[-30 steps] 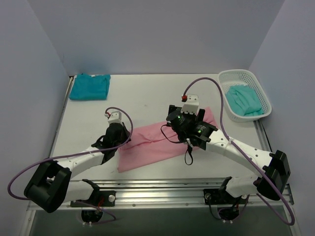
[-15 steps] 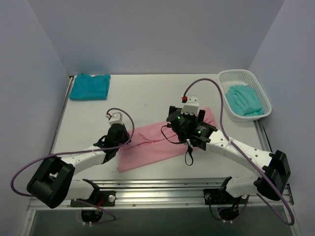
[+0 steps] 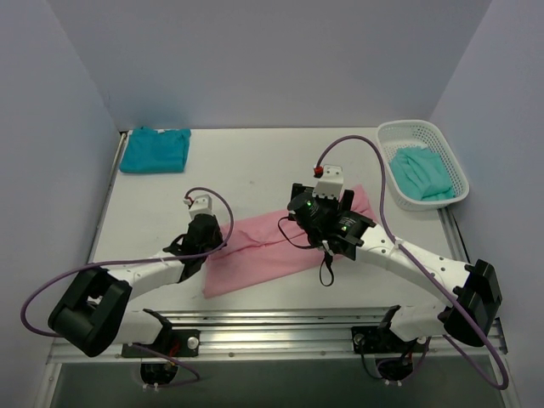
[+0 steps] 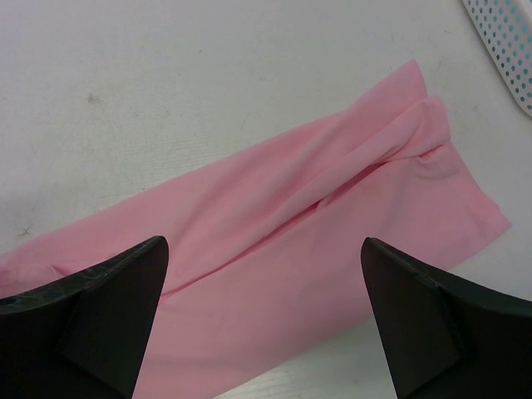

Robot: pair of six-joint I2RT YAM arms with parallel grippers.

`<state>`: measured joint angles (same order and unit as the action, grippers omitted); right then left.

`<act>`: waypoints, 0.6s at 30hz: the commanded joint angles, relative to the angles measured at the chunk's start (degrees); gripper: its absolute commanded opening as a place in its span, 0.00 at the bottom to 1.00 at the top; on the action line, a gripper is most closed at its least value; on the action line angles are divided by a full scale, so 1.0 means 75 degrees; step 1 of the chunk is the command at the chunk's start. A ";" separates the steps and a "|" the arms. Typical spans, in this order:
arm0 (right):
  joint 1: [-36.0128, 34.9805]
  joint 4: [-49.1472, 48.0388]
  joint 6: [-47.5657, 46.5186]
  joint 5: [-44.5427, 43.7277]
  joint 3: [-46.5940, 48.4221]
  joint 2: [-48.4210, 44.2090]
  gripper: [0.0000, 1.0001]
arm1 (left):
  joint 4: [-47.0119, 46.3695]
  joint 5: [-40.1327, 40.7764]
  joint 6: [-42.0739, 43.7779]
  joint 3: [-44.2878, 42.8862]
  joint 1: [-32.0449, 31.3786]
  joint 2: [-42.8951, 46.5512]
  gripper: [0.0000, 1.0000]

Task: Fold and stack the t-shirts
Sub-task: Fold the tshirt

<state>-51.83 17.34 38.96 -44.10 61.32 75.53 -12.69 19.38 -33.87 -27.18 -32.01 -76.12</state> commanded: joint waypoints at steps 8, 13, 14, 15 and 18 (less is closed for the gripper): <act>-0.0038 -0.0062 0.0044 -0.0120 -0.0114 -0.0180 0.96 | 0.0201 0.0416 0.0121 -0.0056 -0.0442 0.1004 0.02; -0.0038 -0.0121 0.0009 -0.0074 -0.0125 -0.0168 0.96 | 0.1255 0.0627 -0.0042 -0.0079 -0.0887 0.2539 0.02; -0.0050 -0.0121 0.0008 -0.0050 -0.0125 -0.0168 0.96 | 0.1397 0.0651 -0.0066 -0.0079 -0.0958 0.2694 0.02; -0.0061 -0.0121 0.0008 -0.0050 -0.0125 -0.0168 0.96 | 0.1561 0.0674 -0.0101 -0.0102 -0.1040 0.2870 0.02; -0.0097 -0.0133 0.0020 -0.0027 -0.0125 -0.0191 0.96 | 0.2241 0.0803 -0.0254 -0.0056 -0.1228 0.3363 0.02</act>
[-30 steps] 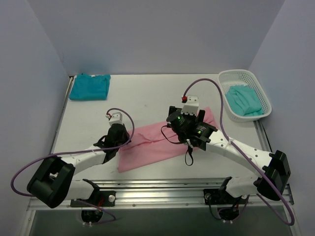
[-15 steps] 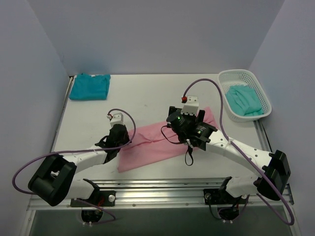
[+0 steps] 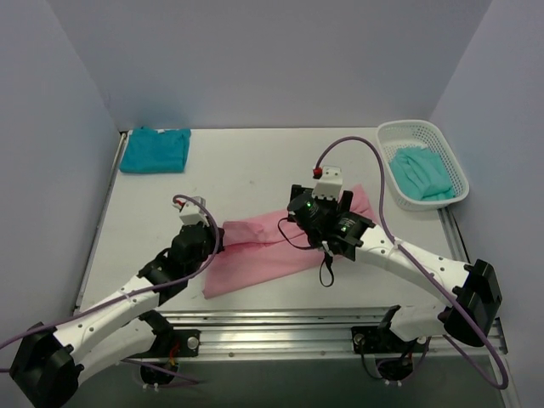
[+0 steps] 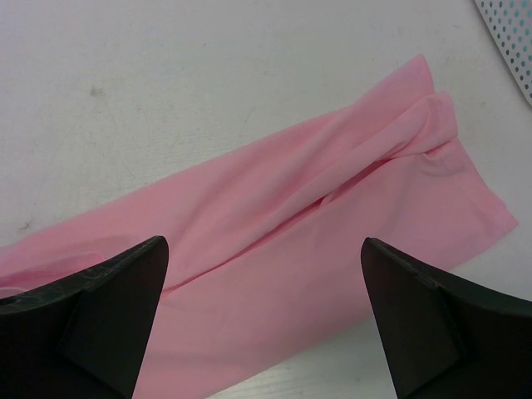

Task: Fold and stack the t-shirts
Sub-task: Fold the tshirt

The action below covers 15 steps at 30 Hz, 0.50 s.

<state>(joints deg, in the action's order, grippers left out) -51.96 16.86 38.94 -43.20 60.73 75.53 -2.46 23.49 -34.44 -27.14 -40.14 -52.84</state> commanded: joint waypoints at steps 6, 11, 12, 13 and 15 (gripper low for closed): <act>-0.0138 -0.0045 0.0082 -0.0099 -0.0175 -0.0355 0.96 | 0.1535 0.0080 -0.0646 0.0313 -0.0495 0.0857 0.02; -0.0161 -0.0069 0.0152 -0.0029 -0.0304 -0.0414 0.96 | 0.1675 0.0056 -0.0834 0.0338 -0.0894 0.0964 0.02; -0.0184 -0.0069 0.0175 -0.0006 -0.0316 -0.0414 0.96 | 0.1710 0.0056 -0.0869 0.0290 -0.0952 0.0778 0.02; -0.0196 -0.0057 0.0175 0.0029 -0.0316 -0.0414 0.96 | 0.1722 0.0010 -0.0870 0.0197 -0.0976 0.0648 0.02; -0.0220 0.0036 0.0210 0.0018 -0.0305 -0.0437 0.96 | 0.1827 -0.0130 -0.0905 0.0021 -0.1058 0.0158 0.02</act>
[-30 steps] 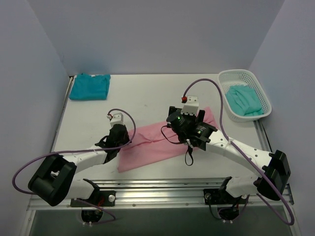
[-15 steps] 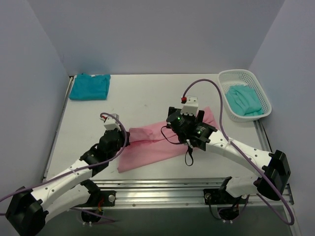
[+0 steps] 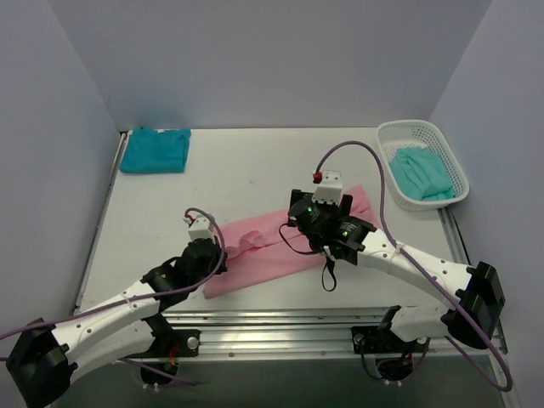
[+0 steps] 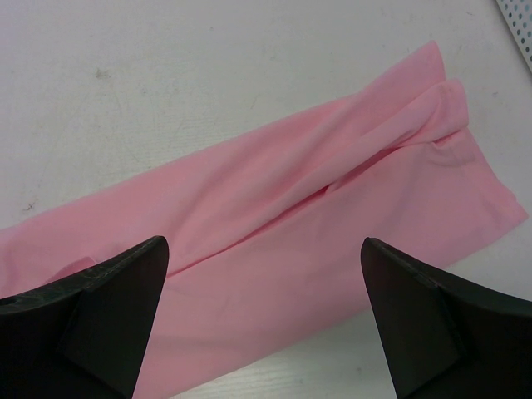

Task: Fold and stack the t-shirts
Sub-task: Fold the tshirt

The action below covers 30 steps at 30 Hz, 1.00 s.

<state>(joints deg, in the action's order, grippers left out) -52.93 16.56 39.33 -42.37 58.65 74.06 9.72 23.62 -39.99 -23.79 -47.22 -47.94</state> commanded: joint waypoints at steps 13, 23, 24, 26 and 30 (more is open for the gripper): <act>-0.0209 0.0347 0.0603 -0.0222 -0.0449 -0.0652 0.95 | 0.1573 0.0237 -0.0316 -0.1654 -0.1636 -0.2267 0.02; -0.0373 0.0125 0.0744 -0.0058 -0.0438 -0.0325 0.95 | 0.3672 0.1151 -0.1441 -0.2148 -0.2457 -0.1484 0.82; -0.0384 0.0055 0.0721 -0.0023 -0.0414 -0.0266 0.96 | 0.3801 0.1164 -0.1465 -0.2102 -0.2492 -0.1146 0.97; -0.0443 -0.0098 0.0721 0.0059 -0.0321 -0.0021 0.95 | 0.3931 0.1175 -0.1547 -0.1997 -0.2516 -0.0816 0.94; -0.0537 -0.0367 0.0569 0.0130 -0.0005 0.0448 0.95 | 0.3979 0.1257 -0.1594 -0.1774 -0.2551 0.0097 0.94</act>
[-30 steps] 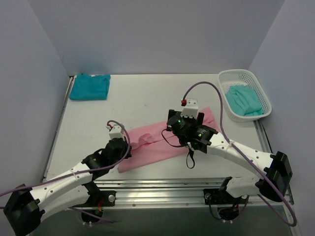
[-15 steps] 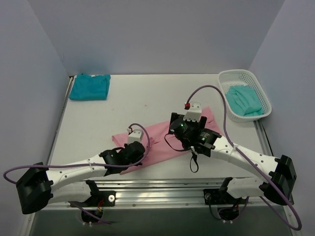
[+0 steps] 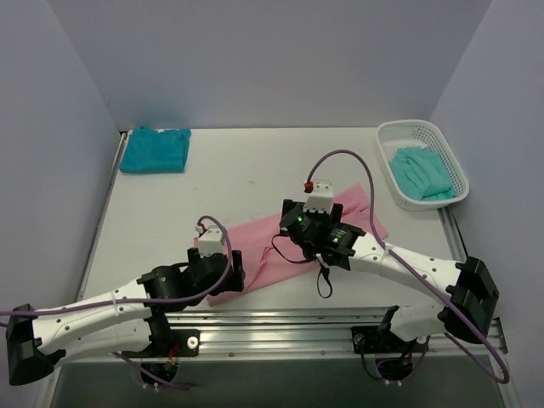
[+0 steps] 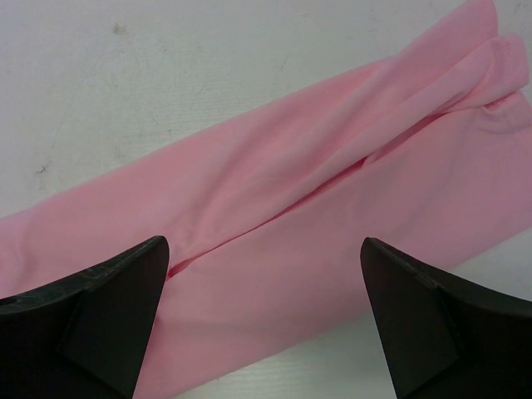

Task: Fold and stack the t-shirts
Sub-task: Fold the tshirt

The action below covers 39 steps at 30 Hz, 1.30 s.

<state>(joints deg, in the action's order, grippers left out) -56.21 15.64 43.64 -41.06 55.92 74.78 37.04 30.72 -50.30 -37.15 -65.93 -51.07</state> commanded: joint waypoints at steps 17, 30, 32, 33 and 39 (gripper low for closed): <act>0.0052 -0.2929 -0.0991 0.1196 0.1333 0.3327 0.13 | -0.1715 0.2197 -0.0324 0.0616 -0.0010 0.0141 0.94; -0.0158 -0.3198 -0.0334 0.1525 0.0326 0.3377 0.00 | -0.1645 0.2396 -0.0230 0.0898 0.0002 0.0857 0.95; -0.0228 -0.3245 -0.0217 0.1537 0.0115 0.3214 0.00 | -0.1715 0.2349 -0.0242 0.0910 -0.0010 0.0775 0.95; -0.0252 -0.3257 -0.0170 0.1595 -0.0083 0.3178 0.00 | -0.1739 0.2338 -0.0242 0.0921 -0.0010 0.0762 0.95; -0.0661 -0.3339 0.0310 0.1514 -0.0833 0.2955 0.00 | -0.1879 0.2337 -0.0265 0.1027 -0.0010 0.0680 0.95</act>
<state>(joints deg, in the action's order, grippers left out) -59.24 -8.86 42.81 -28.58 51.81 99.92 25.78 47.20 -52.25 -29.65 -65.95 -46.04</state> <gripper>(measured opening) 0.002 0.949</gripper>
